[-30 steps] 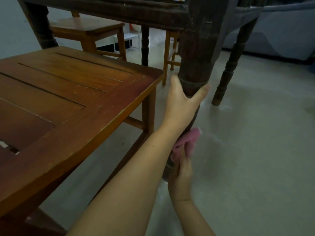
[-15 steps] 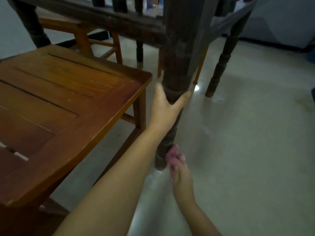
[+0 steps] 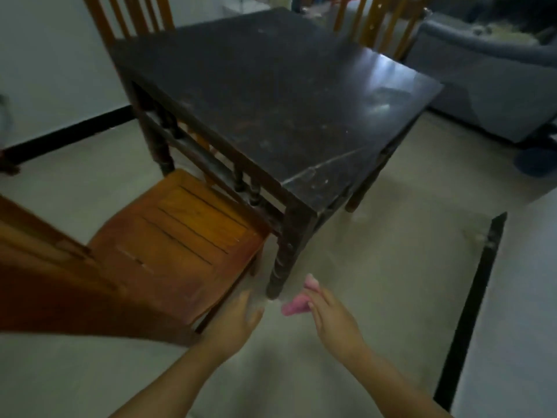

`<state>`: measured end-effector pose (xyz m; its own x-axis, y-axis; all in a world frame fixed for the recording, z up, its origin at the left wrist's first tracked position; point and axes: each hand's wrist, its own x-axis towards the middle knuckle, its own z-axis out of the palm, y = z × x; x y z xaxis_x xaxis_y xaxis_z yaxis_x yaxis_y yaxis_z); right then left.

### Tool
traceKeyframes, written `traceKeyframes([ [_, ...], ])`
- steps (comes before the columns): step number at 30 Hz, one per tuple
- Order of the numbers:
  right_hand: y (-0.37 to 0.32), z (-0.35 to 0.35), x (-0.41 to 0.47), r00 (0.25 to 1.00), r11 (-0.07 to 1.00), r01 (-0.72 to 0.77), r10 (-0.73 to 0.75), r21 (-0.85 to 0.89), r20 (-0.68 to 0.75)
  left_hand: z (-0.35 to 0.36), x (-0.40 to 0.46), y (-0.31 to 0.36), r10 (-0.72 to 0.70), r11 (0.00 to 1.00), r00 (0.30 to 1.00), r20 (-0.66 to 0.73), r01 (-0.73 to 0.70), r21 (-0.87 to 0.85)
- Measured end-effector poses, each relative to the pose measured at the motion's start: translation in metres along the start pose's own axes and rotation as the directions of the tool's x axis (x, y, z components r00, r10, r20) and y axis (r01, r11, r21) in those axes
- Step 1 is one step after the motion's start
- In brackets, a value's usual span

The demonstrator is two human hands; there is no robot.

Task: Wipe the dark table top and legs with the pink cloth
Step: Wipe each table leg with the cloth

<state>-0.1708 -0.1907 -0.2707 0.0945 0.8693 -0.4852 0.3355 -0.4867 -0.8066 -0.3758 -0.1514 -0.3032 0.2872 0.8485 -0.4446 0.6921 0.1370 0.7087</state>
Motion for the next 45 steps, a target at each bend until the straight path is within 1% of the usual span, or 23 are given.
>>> traceKeyframes([
  [2,-0.044,0.01,-0.03,0.998,0.999,-0.006,0.004,0.041,0.06,-0.021,-0.048,0.012,0.03,0.999,1.0,-0.002,-0.03,0.034],
  [3,-0.064,0.014,-0.047,0.996,1.0,0.006,-0.008,0.018,0.093,-0.031,-0.071,0.014,0.037,0.997,0.999,-0.026,-0.035,0.071],
  [7,-0.121,0.038,-0.1,0.963,0.997,0.06,-0.048,-0.037,0.265,-0.072,-0.153,0.018,-0.012,0.97,0.989,-0.145,0.047,0.24],
  [8,-0.131,0.046,-0.112,0.952,0.992,0.088,-0.059,-0.085,0.299,-0.078,-0.173,0.014,-0.026,0.962,0.984,-0.174,0.072,0.263],
  [10,-0.153,0.063,-0.14,0.915,0.954,0.206,-0.109,-0.218,0.388,-0.091,-0.215,0.002,-0.113,0.951,0.965,-0.237,0.174,0.257],
  [11,-0.16,0.075,-0.153,0.899,0.948,0.223,-0.11,-0.227,0.423,-0.098,-0.237,-0.006,-0.151,0.944,0.947,-0.282,0.223,0.244],
  [13,-0.166,0.092,-0.161,0.885,0.965,0.173,-0.065,-0.196,0.461,-0.108,-0.256,-0.015,-0.181,0.937,0.926,-0.331,0.265,0.228],
  [16,-0.178,0.141,-0.18,0.845,0.944,0.207,-0.042,-0.255,0.532,-0.135,-0.303,-0.039,-0.237,0.921,0.876,-0.42,0.339,0.189],
  [18,-0.19,0.174,-0.19,0.828,0.876,0.326,-0.083,-0.356,0.555,-0.154,-0.325,-0.059,-0.276,0.908,0.851,-0.446,0.384,0.17],
  [20,-0.209,0.207,-0.194,0.777,0.716,0.521,-0.172,-0.465,0.605,-0.178,-0.338,-0.081,-0.297,0.893,0.832,-0.468,0.415,0.172],
  [21,-0.221,0.224,-0.194,0.743,0.655,0.592,-0.218,-0.469,0.633,-0.192,-0.342,-0.09,-0.306,0.887,0.828,-0.469,0.427,0.175],
  [23,-0.247,0.26,-0.19,0.703,0.577,0.671,-0.296,-0.466,0.646,-0.226,-0.349,-0.11,-0.316,0.887,0.822,-0.473,0.434,0.161],
  [25,-0.276,0.297,-0.183,0.694,0.545,0.698,-0.354,-0.464,0.627,-0.265,-0.353,-0.13,-0.298,0.901,0.818,-0.492,0.412,0.139],
  [27,-0.304,0.33,-0.173,0.705,0.547,0.69,-0.362,-0.474,0.609,-0.306,-0.354,-0.146,-0.264,0.912,0.817,-0.512,0.384,0.142],
  [28,-0.319,0.345,-0.168,0.725,0.579,0.666,-0.354,-0.47,0.591,-0.327,-0.354,-0.152,-0.243,0.913,0.817,-0.523,0.375,0.16],
  [30,-0.354,0.369,-0.159,0.775,0.695,0.583,-0.322,-0.42,0.543,-0.37,-0.352,-0.159,-0.199,0.903,0.82,-0.536,0.367,0.225],
  [31,-0.373,0.379,-0.154,0.785,0.731,0.564,-0.328,-0.385,0.526,-0.393,-0.348,-0.161,-0.173,0.898,0.822,-0.543,0.358,0.255],
  [32,-0.392,0.39,-0.149,0.773,0.73,0.582,-0.36,-0.358,0.523,-0.417,-0.344,-0.163,-0.152,0.897,0.824,-0.545,0.347,0.274],
  [35,-0.456,0.404,-0.137,0.715,0.627,0.679,-0.449,-0.381,0.535,-0.484,-0.322,-0.159,-0.093,0.901,0.824,-0.559,0.308,0.305],
  [38,-0.52,0.408,-0.11,0.615,0.381,0.781,-0.604,-0.495,0.507,-0.547,-0.287,-0.143,-0.025,0.906,0.819,-0.573,0.261,0.334],
  [40,-0.555,0.408,-0.084,0.571,0.311,0.797,-0.669,-0.519,0.477,-0.584,-0.256,-0.132,0.031,0.904,0.822,-0.568,0.219,0.367],
  [43,-0.602,0.402,-0.041,0.438,0.097,0.808,-0.758,-0.582,0.483,-0.637,-0.205,-0.116,0.127,0.885,0.823,-0.553,0.158,0.437],
  [45,-0.628,0.397,-0.007,0.444,0.15,0.81,-0.787,-0.566,0.427,-0.667,-0.17,-0.105,0.159,0.87,0.817,-0.554,0.149,0.469],
])
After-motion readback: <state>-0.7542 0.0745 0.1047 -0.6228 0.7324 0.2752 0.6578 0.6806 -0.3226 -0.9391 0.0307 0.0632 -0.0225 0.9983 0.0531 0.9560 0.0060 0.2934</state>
